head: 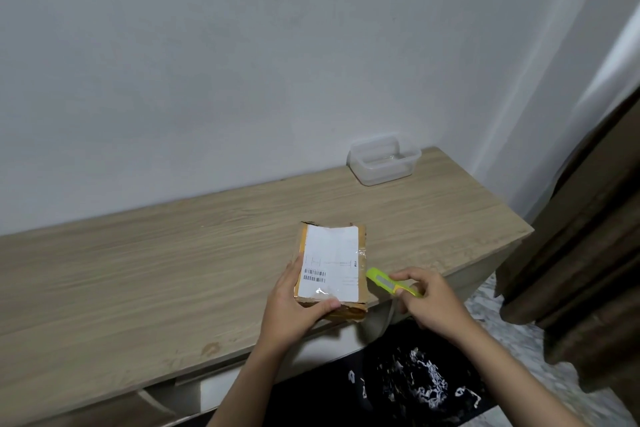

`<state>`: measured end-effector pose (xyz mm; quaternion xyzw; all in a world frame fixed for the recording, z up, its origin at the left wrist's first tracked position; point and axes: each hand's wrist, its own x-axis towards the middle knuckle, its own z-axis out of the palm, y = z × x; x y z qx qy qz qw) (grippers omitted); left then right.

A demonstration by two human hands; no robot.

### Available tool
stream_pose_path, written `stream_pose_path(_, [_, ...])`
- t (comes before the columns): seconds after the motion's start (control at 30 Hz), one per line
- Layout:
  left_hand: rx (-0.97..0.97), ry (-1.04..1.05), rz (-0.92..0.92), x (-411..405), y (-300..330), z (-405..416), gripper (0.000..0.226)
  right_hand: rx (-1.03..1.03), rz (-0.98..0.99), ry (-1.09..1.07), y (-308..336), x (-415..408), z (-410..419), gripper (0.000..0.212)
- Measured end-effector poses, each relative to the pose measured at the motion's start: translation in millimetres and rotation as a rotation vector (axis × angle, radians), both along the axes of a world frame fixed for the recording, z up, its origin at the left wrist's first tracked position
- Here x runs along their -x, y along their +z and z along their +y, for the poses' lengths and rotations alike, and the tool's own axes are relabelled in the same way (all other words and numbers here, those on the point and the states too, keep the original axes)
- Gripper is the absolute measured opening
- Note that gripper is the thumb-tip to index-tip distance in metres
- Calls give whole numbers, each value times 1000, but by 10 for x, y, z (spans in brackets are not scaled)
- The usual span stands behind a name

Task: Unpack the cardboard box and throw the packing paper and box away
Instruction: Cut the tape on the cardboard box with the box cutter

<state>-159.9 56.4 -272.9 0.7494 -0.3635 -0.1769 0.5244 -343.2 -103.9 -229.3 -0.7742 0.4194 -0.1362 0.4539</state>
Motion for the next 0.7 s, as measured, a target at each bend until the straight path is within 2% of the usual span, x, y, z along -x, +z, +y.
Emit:
stream_pose_path(0.3, [4,22,6,20,-15,-18,83,14,-5,19,69,140,63,26])
stream_pose_path(0.47, [-32,186,47,213,-91,-164,86,41,-99,-67,41,162,86,27])
stream_pose_path(0.5, [-52,218,66,250,-91,-178,80,45,-113,-85,30,161,98,26])
stream_pose_path(0.57, [-73,247,131,279,-72,-169,56,46,-131,-114,2,158,111,26])
stream_pose_path(0.63, [-56,204,153,235,-88,-147,35,46,-139,-129,-24,165,107,27])
stream_pose_path(0.7, [-63,134,107,98,-81,-131,23,43,-146,-135,-32,168,105,28])
